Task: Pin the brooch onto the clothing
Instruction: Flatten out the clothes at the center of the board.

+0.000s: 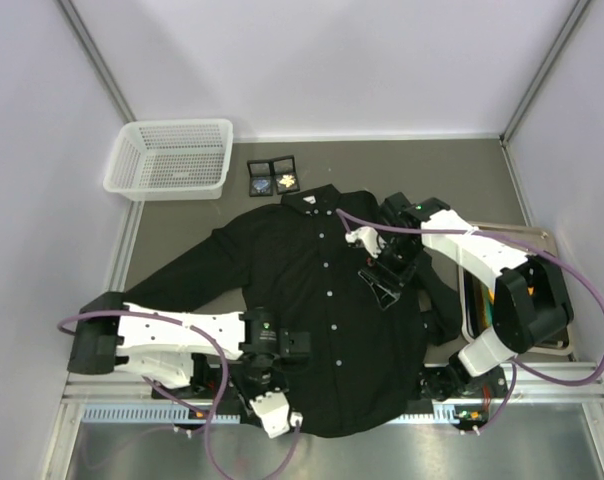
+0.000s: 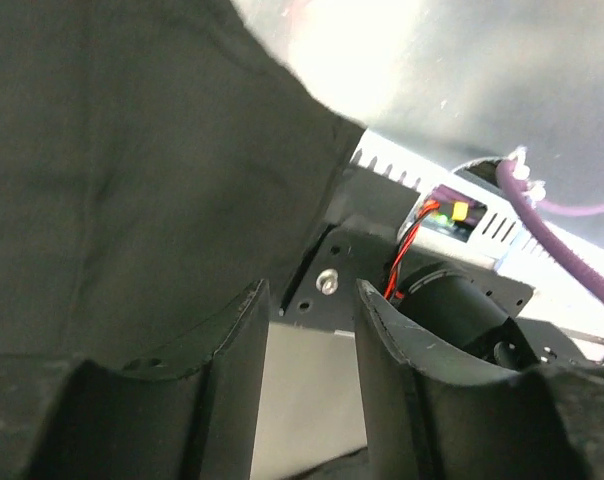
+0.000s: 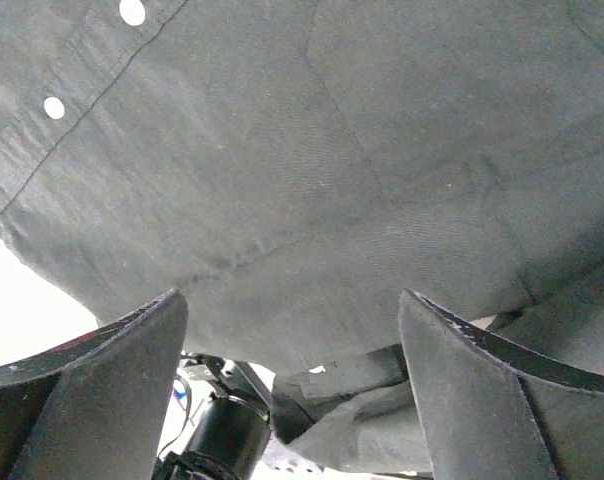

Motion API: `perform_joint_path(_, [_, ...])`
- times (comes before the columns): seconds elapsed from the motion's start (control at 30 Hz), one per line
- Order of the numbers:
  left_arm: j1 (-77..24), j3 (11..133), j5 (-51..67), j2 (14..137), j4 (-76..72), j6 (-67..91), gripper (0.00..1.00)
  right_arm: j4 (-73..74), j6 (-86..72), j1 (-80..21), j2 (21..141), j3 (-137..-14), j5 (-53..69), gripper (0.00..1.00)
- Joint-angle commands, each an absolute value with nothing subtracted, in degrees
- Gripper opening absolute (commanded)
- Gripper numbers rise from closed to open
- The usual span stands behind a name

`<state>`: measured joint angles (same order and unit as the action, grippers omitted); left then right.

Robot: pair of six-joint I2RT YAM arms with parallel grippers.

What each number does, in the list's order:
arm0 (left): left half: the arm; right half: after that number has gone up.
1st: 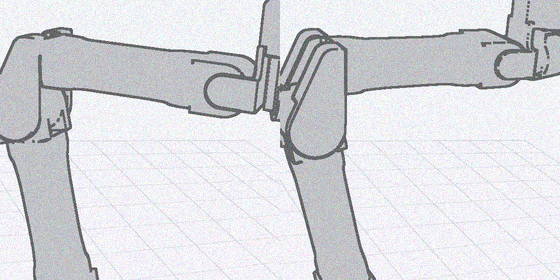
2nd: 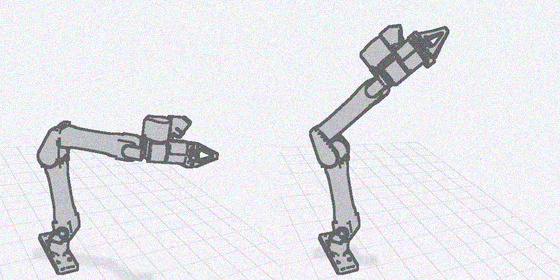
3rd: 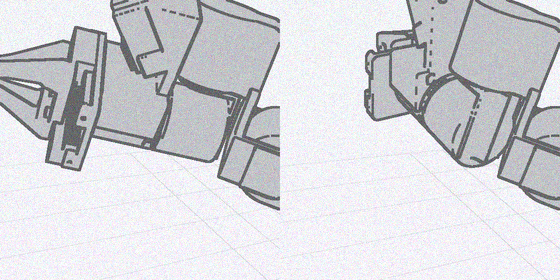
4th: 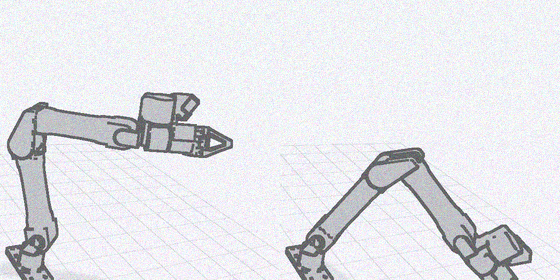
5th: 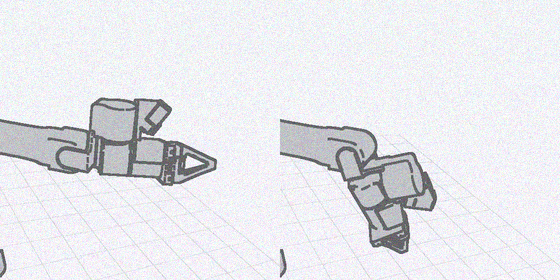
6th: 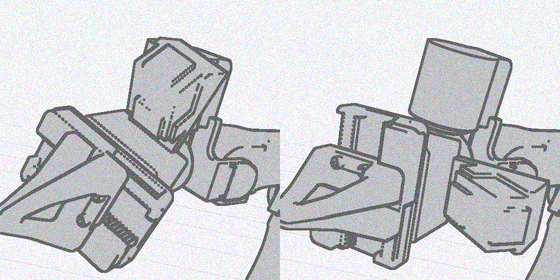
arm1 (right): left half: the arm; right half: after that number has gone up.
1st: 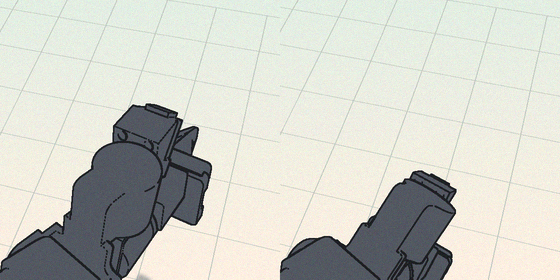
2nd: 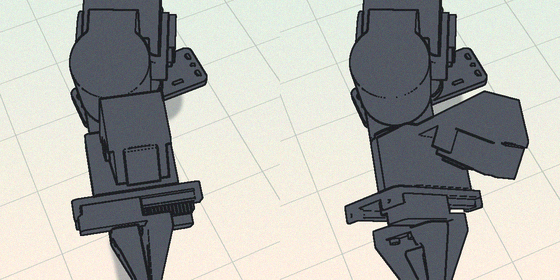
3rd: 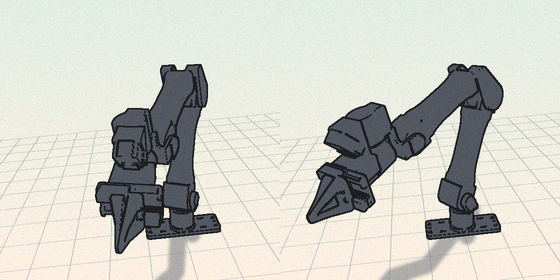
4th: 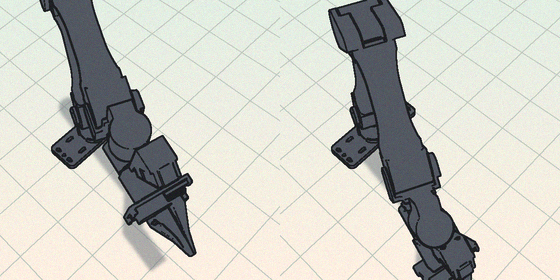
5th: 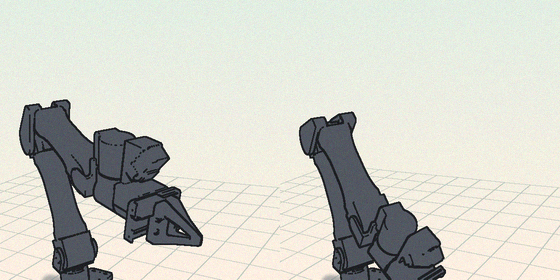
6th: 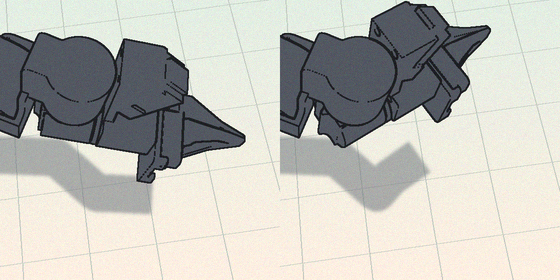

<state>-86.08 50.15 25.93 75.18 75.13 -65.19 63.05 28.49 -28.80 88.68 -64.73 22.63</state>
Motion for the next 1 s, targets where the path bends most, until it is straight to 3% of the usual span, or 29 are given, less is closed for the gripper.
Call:
perform_joint_path(0.0, [-81.23,52.38,19.43,69.70,81.31,-63.37,0.45,66.27,29.53,-25.93,84.38,-68.03,23.99,0.86])
perform_joint_path(0.2, [-39.37,59.92,23.03,78.89,60.77,-55.23,0.46,67.24,29.53,-21.71,80.78,-66.54,23.91,0.85])
perform_joint_path(0.4, [-12.44,66.71,27.34,91.92,49.41,-41.41,0.44,66.97,29.44,-21.53,81.47,-66.18,25.05,0.74])
perform_joint_path(0.63, [-2.91,61.97,15.55,95.18,43.42,-41.92,0.50,65.57,29.53,-23.20,84.81,-65.22,26.45,0.68])
perform_joint_path(0.7, [-0.36,61.70,14.42,96.58,42.28,-41.40,0.67,65.13,29.27,-24.86,85.60,-64.52,26.46,0.67])
perform_joint_path(0.87, [3.34,59.77,11.87,97.47,38.42,-44.03,0.68,63.81,28.65,-26.89,86.48,-63.72,26.89,0.67])
perform_joint_path(0.97, [3.34,58.19,8.97,98.52,34.63,-44.03,0.58,63.63,28.21,-26.98,86.84,-63.81,26.98,0.67])
